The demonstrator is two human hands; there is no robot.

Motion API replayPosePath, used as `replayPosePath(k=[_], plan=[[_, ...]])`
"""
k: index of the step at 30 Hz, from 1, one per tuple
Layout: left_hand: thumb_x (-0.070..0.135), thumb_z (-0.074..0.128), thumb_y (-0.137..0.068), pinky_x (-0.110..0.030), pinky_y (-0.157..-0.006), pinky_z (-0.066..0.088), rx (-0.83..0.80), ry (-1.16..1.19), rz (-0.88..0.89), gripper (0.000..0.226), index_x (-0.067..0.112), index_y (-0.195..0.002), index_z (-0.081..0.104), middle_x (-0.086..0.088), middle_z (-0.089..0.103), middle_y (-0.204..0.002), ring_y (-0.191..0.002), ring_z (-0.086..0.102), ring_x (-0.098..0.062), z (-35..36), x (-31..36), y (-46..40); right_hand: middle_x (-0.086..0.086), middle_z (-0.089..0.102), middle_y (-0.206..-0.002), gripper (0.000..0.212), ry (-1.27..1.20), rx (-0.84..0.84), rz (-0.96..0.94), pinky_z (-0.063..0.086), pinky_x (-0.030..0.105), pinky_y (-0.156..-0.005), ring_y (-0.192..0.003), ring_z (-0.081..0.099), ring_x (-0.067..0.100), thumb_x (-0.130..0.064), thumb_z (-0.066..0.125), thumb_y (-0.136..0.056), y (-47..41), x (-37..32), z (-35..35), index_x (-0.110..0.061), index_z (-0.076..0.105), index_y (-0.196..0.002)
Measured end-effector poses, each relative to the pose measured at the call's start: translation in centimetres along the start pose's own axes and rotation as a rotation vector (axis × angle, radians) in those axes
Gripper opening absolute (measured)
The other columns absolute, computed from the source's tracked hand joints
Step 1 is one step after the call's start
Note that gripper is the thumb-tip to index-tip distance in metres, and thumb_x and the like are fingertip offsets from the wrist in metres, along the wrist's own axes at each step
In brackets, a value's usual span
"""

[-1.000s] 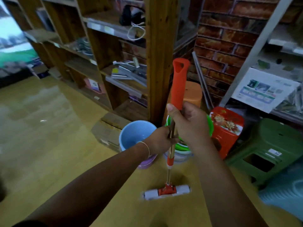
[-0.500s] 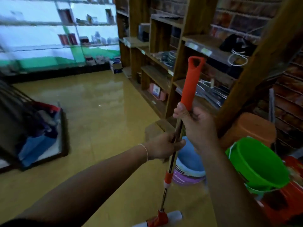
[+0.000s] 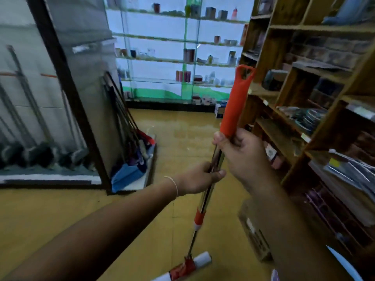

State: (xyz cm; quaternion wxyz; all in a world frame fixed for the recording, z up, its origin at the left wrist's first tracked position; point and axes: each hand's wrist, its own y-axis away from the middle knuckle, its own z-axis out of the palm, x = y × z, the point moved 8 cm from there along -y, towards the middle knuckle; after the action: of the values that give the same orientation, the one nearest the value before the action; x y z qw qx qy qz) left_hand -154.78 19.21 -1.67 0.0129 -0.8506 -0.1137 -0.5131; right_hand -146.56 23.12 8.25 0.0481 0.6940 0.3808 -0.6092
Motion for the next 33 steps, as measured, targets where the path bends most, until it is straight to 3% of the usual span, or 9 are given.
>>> replayPosePath(k=[4, 7, 11, 16, 19, 23, 27, 30, 33], plan=[[0.035, 0.050, -0.099, -0.034, -0.071, 0.040, 0.152, 0.014, -0.061, 0.023, 0.014, -0.091, 0.054, -0.007, 0.046, -0.082, -0.074, 0.043, -0.019, -8.1, -2.9, 0.4, 0.004, 0.071, -0.077, 0.012, -0.013, -0.112, -0.077, 0.054, 0.033, -0.065, -0.072, 0.068, 0.018, -0.031, 0.064, -0.093, -5.1, -1.0, 6.9, -0.028, 0.063, -0.081], [0.045, 0.054, -0.091, -0.049, -0.075, 0.047, 0.259, 0.034, -0.116, 0.041, 0.004, -0.093, 0.060, -0.007, 0.049, -0.083, -0.075, 0.045, -0.020, -14.0, -6.2, 0.2, -0.002, 0.070, -0.074, 0.011, -0.055, -0.194, -0.121, 0.053, 0.030, -0.064, -0.069, 0.066, 0.009, -0.036, 0.066, -0.090, -8.9, -1.1, 12.5, -0.029, 0.067, -0.081], [0.056, 0.059, -0.077, -0.045, -0.079, 0.048, 0.387, 0.122, -0.198, 0.066, -0.003, -0.105, 0.060, -0.016, 0.054, -0.087, -0.076, 0.050, -0.030, -21.5, -10.3, 0.2, -0.004, 0.070, -0.073, 0.019, -0.087, -0.323, -0.145, 0.055, 0.035, -0.064, -0.070, 0.067, 0.012, -0.045, 0.066, -0.088, -14.0, -0.9, 20.1, -0.027, 0.069, -0.085], [0.043, 0.058, -0.089, -0.044, -0.073, 0.050, 0.476, 0.119, -0.293, 0.043, 0.004, -0.106, 0.066, -0.019, 0.067, -0.099, -0.076, 0.058, -0.017, -30.8, -14.1, -0.4, -0.006, 0.072, -0.087, 0.018, -0.124, -0.475, -0.203, 0.059, 0.045, -0.079, -0.085, 0.069, 0.011, -0.049, 0.063, -0.088, -20.3, -1.1, 29.3, -0.032, 0.068, -0.094], [0.060, 0.062, -0.072, -0.054, -0.081, 0.051, 0.541, 0.154, -0.345, 0.060, 0.009, -0.103, 0.066, -0.025, 0.064, -0.098, -0.083, 0.057, -0.030, -35.7, -16.6, 0.0, -0.008, 0.070, -0.084, 0.013, -0.137, -0.559, -0.238, 0.059, 0.038, -0.073, -0.081, 0.068, 0.008, -0.045, 0.064, -0.089, -23.6, -1.5, 34.3, -0.033, 0.067, -0.091], [0.063, 0.060, -0.075, -0.059, -0.090, 0.050, 0.674, 0.156, -0.408, 0.067, 0.005, -0.109, 0.064, -0.031, 0.062, -0.107, -0.088, 0.060, -0.035, -41.7, -19.9, 2.2, -0.011, 0.071, -0.087, 0.016, -0.157, -0.690, -0.286, 0.048, 0.017, -0.066, -0.080, 0.066, -0.002, -0.043, 0.063, -0.091, -26.2, -3.2, 41.6, -0.031, 0.069, -0.099], [0.042, 0.058, -0.093, -0.039, -0.061, 0.041, 0.743, 0.183, -0.463, 0.047, -0.003, -0.107, 0.060, -0.017, 0.049, -0.081, -0.064, 0.044, -0.018, -47.3, -23.4, 4.9, -0.006, 0.072, -0.084, 0.015, -0.203, -0.782, -0.331, 0.054, 0.018, -0.066, -0.077, 0.067, 0.003, -0.042, 0.062, -0.092, -27.5, -5.0, 49.1, -0.029, 0.068, -0.097], [0.051, 0.061, -0.084, -0.037, -0.071, 0.043, 0.806, 0.213, -0.480, 0.057, 0.000, -0.110, 0.062, -0.010, 0.055, -0.089, -0.074, 0.049, -0.024, -51.5, -26.3, 7.0, -0.002, 0.069, -0.080, 0.020, -0.245, -0.837, -0.354, 0.057, 0.028, -0.066, -0.072, 0.066, 0.009, -0.042, 0.060, -0.093, -28.2, -6.2, 55.0, -0.024, 0.068, -0.097], [0.048, 0.063, -0.085, -0.041, -0.073, 0.041, 0.832, 0.230, -0.485, 0.052, -0.001, -0.102, 0.061, -0.011, 0.053, -0.089, -0.078, 0.047, -0.026, -55.6, -29.8, 9.1, -0.004, 0.061, -0.068, 0.025, -0.281, -0.865, -0.379, 0.049, 0.022, -0.056, -0.060, 0.059, 0.005, -0.043, 0.058, -0.094, -28.5, -7.2, 61.1, -0.020, 0.067, -0.091]])
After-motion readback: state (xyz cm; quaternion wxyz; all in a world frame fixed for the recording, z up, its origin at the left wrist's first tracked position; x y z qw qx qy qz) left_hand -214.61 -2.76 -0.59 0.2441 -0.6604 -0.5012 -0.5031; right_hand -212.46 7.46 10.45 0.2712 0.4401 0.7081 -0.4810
